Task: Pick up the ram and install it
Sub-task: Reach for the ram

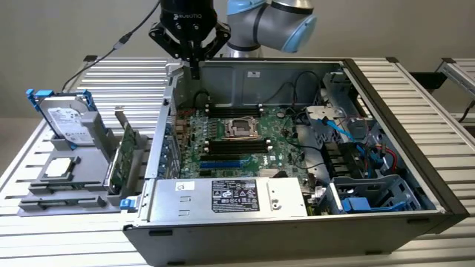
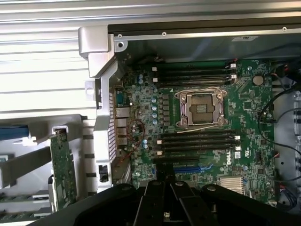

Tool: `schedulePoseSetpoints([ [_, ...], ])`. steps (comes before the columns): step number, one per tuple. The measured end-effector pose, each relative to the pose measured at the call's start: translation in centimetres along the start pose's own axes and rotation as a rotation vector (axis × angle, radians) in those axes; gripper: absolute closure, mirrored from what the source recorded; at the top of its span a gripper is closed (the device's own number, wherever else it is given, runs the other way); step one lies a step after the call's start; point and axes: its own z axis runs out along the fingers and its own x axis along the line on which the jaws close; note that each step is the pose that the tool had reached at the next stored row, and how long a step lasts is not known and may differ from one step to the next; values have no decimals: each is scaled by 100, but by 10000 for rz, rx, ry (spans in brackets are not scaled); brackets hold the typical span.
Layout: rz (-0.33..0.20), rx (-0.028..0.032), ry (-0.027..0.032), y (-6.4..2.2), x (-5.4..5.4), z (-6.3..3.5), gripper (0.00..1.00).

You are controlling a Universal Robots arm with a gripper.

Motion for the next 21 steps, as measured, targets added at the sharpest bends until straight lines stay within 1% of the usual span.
schedulePoseSetpoints([
  [4, 0, -15, 4, -13, 183, 1, 89],
  [9, 2, -13, 42, -30, 408, 16, 89],
  [11, 5, -9, 75, -37, 502, 25, 89],
  [12, 5, -4, 103, -41, 541, 29, 89],
  [13, 7, 2, 143, -43, 573, 33, 89],
  [17, 20, 45, 351, -52, 685, 45, 89],
  [19, 25, 63, 446, -57, 744, 51, 89],
  [20, 26, 74, 485, -59, 774, 54, 89],
  [21, 26, 91, 498, -62, 808, 57, 89],
])
